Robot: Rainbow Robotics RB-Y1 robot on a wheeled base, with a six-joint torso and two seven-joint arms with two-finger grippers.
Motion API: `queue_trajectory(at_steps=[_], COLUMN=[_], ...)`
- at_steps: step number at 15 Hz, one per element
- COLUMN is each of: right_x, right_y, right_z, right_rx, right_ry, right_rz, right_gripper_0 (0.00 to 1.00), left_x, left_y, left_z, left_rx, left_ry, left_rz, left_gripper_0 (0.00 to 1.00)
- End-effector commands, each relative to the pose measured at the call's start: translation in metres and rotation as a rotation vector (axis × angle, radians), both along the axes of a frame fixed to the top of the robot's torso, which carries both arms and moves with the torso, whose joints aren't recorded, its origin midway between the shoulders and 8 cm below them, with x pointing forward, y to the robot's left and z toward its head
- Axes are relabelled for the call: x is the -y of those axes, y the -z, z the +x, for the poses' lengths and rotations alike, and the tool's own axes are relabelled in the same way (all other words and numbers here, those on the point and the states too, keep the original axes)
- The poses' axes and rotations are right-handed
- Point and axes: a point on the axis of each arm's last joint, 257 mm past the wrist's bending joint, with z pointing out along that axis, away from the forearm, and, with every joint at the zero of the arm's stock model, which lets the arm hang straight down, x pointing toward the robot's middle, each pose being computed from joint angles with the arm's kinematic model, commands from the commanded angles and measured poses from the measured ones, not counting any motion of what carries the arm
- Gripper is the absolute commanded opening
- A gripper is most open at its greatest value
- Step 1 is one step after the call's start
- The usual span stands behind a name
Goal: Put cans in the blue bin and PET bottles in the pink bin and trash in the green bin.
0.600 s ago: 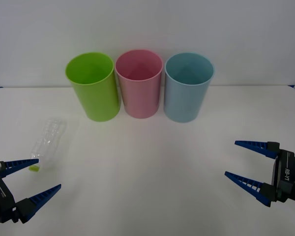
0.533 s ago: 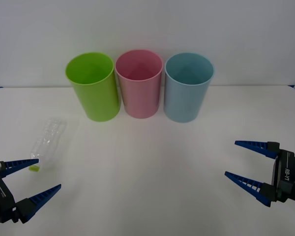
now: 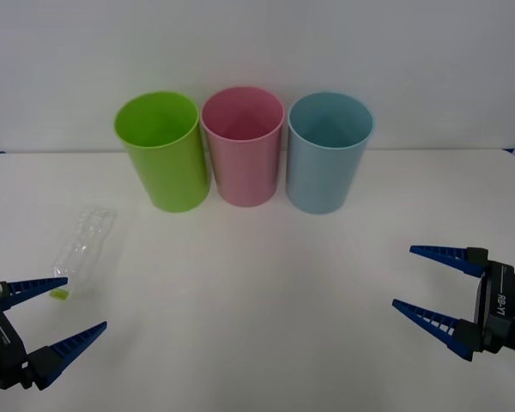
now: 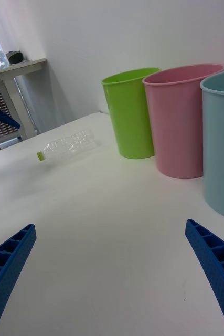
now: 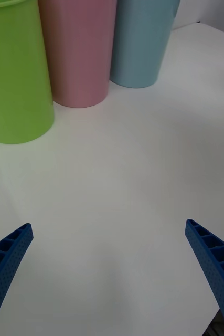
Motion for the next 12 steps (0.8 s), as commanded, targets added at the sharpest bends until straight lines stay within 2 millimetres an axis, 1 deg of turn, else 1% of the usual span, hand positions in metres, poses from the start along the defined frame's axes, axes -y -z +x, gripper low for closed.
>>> queue_trajectory(at_steps=[1, 12], right_x=[0.0000, 0.0000], right_y=[0.0000, 0.0000], right_z=[0.0000, 0.0000], right_rx=[0.000, 0.000], right_ry=[0.000, 0.000], right_rz=[0.000, 0.000], right_gripper_0=[0.98, 0.98], left_x=[0.0000, 0.0000], left_y=[0.0000, 0.0000], left_z=[0.0000, 0.0000], left_rx=[0.000, 0.000], left_ry=[0.000, 0.000], left_rz=[0.000, 0.000], left_gripper_0=[1.00, 1.00])
